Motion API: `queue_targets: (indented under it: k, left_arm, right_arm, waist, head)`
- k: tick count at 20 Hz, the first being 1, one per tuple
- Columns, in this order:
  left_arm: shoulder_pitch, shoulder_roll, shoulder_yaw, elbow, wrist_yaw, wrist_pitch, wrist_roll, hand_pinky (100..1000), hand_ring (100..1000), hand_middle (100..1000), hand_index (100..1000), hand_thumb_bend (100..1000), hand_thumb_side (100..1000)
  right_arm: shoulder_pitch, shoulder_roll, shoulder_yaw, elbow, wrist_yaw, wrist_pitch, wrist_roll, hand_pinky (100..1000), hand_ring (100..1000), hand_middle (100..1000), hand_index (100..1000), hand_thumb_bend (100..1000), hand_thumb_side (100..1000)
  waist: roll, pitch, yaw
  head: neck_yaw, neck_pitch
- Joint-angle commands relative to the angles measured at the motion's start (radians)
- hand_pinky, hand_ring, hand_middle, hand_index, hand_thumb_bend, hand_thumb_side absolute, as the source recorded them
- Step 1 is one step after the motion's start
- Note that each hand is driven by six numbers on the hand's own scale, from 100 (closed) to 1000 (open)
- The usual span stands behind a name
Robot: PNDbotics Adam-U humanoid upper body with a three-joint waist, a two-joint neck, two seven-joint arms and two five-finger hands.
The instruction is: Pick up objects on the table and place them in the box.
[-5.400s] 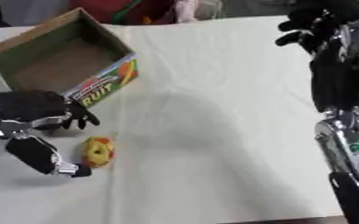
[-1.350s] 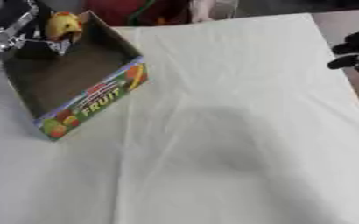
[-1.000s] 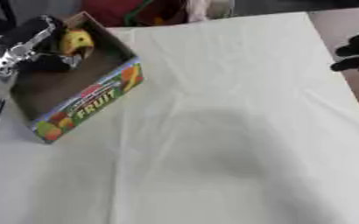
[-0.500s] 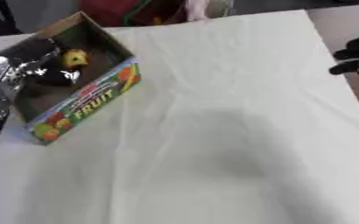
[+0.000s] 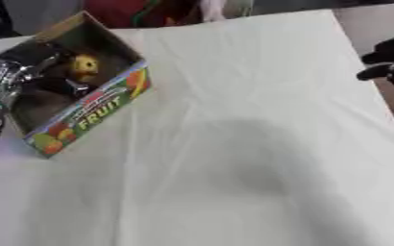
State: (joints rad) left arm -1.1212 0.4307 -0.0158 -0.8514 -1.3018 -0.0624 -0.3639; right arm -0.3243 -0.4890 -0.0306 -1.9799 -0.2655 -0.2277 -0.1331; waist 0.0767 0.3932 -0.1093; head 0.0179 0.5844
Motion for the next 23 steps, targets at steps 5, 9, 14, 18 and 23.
queue_targets:
  k: [5, 9, 14, 18, 23]
  left_arm:
    - [0.010, 0.053, 0.031, -0.223, 0.097, 0.098, 0.172, 566, 718, 710, 825, 374, 817]
    - [0.081, 0.066, 0.037, -0.538, 0.264, 0.205, 0.324, 533, 626, 598, 750, 286, 743]
    - [0.195, 0.024, 0.065, -0.917, 0.489, 0.266, 0.469, 474, 549, 517, 682, 258, 703]
    - [0.325, -0.043, 0.094, -1.114, 0.580, 0.304, 0.569, 465, 534, 508, 664, 260, 733]
    - [0.505, -0.145, 0.137, -1.148, 0.697, 0.234, 0.812, 421, 490, 470, 643, 100, 766]
  right_arm:
    - [0.002, -0.012, -0.012, -0.020, -0.010, 0.000, -0.007, 556, 643, 603, 816, 100, 932]
    - [0.010, -0.010, -0.020, -0.020, -0.012, -0.004, -0.015, 556, 643, 603, 815, 100, 929]
    - [0.015, -0.005, -0.026, -0.020, -0.017, -0.009, -0.022, 556, 643, 603, 814, 100, 926]
    - [0.018, 0.000, -0.031, -0.020, -0.021, -0.010, -0.027, 556, 642, 603, 813, 100, 923]
    - [0.022, 0.001, -0.038, -0.020, -0.024, -0.014, -0.035, 555, 642, 603, 812, 100, 921]
  waist:
    - [-0.014, -0.041, 0.013]
    - [-0.025, -0.052, 0.031]
    - [-0.042, -0.066, 0.059]
    - [-0.051, -0.076, 0.081]
    - [-0.059, -0.086, 0.104]
  head:
    - [-0.023, 0.015]
    - [-0.044, 0.034]
    - [-0.058, 0.054]
    - [-0.053, 0.064]
    - [-0.060, 0.067]
